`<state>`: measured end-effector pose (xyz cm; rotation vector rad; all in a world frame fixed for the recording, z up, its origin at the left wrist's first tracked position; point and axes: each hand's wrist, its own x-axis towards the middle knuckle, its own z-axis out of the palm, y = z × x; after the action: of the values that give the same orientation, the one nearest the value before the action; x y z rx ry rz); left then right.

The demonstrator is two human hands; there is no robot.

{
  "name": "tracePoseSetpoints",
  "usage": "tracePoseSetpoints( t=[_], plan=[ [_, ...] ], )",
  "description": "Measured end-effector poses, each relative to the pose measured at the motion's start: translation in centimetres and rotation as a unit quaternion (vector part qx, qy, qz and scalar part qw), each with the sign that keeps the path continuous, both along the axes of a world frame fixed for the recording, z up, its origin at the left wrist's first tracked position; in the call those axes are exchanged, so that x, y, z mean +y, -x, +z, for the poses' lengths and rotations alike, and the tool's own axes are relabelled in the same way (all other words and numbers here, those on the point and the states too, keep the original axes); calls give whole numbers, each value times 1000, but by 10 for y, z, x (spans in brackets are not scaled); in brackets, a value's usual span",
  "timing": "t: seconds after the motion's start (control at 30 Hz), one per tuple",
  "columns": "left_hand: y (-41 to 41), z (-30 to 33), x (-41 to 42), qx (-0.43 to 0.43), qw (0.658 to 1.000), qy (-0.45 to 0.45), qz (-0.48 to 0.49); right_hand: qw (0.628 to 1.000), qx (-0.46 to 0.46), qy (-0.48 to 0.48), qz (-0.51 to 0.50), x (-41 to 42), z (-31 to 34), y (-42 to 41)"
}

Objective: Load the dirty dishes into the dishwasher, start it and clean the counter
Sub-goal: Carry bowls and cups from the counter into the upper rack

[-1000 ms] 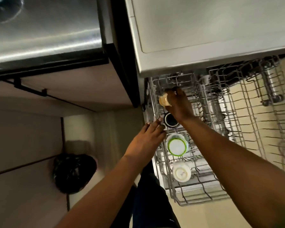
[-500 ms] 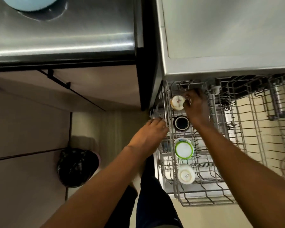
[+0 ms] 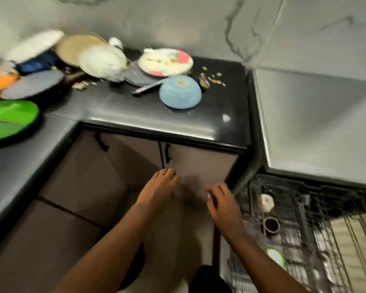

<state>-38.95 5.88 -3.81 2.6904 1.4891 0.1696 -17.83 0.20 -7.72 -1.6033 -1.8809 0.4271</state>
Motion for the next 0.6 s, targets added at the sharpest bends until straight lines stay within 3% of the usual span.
tracePoseSetpoints(
  t=[0.37,0.6],
  plan=[
    [157,56,55,-85,973,-74,204,987,37,-92,129,104,60,139],
    [151,76,152,-148,965,-98,192,987,18,-132,89,225,92,145]
  ],
)
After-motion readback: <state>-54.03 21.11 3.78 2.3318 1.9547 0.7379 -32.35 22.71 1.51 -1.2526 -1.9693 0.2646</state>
